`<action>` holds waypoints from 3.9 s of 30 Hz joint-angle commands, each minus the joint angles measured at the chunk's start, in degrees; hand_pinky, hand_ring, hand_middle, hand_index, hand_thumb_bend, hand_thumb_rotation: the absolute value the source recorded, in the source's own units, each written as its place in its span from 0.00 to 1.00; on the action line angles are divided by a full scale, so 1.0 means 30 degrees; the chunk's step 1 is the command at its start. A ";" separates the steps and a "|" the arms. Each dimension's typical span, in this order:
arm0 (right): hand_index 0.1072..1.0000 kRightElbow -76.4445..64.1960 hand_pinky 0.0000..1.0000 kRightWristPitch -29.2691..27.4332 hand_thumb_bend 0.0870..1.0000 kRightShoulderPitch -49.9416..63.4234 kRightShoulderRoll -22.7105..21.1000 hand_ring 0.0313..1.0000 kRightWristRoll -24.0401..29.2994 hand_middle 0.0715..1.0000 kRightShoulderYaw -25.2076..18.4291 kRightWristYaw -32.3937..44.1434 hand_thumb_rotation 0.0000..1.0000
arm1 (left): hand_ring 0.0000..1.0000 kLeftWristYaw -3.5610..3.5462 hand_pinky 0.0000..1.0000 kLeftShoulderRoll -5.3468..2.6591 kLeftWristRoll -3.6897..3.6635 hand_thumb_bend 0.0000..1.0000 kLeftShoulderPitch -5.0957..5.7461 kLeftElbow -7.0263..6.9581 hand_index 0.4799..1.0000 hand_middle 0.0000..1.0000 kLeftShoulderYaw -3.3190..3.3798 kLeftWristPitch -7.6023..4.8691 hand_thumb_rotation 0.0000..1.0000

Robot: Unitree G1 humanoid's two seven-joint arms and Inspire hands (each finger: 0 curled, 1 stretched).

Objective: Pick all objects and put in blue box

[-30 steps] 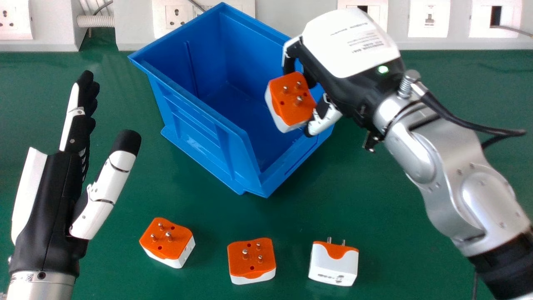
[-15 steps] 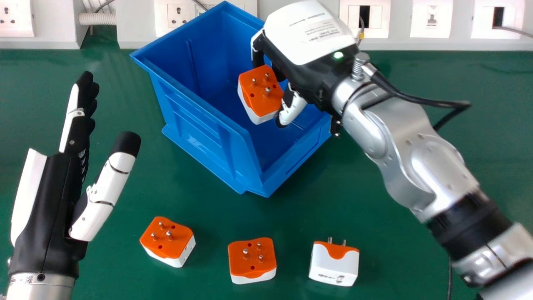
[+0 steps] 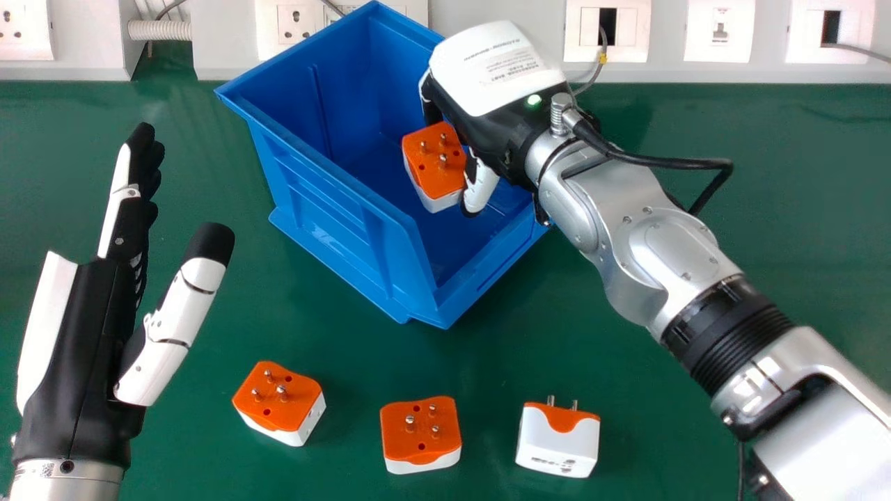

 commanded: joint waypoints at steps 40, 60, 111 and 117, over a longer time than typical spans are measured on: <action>0.41 0.4449 0.03 -0.0141 0.48 -0.2240 0.1321 0.05 -0.0055 0.42 0.3247 -0.2317 0.00 | 1.00 0.0173 0.99 -0.0192 0.0082 0.57 0.0314 -0.2144 1.00 1.00 -0.0105 0.1454 0.87; 0.42 0.3995 0.10 0.0267 0.48 -0.1831 0.1387 0.11 0.0930 0.41 0.2696 -0.1434 0.00 | 1.00 -0.0012 0.99 -0.0078 -0.0065 0.57 0.0336 -0.1944 1.00 1.00 -0.0017 0.1311 0.87; 0.67 0.3000 0.61 0.0680 0.59 -0.1281 0.0989 0.76 0.0684 0.77 0.3060 -0.2388 0.42 | 1.00 0.0015 1.00 -0.0098 -0.0193 0.59 0.0336 -0.1680 1.00 1.00 0.0160 0.1099 0.87; 0.68 0.2696 0.62 0.0921 0.62 -0.1180 0.0917 0.76 0.0615 0.78 0.3114 -0.2226 0.41 | 1.00 0.0059 1.00 -0.0131 -0.0071 0.59 0.0376 -0.1779 1.00 1.00 0.0117 0.1165 0.87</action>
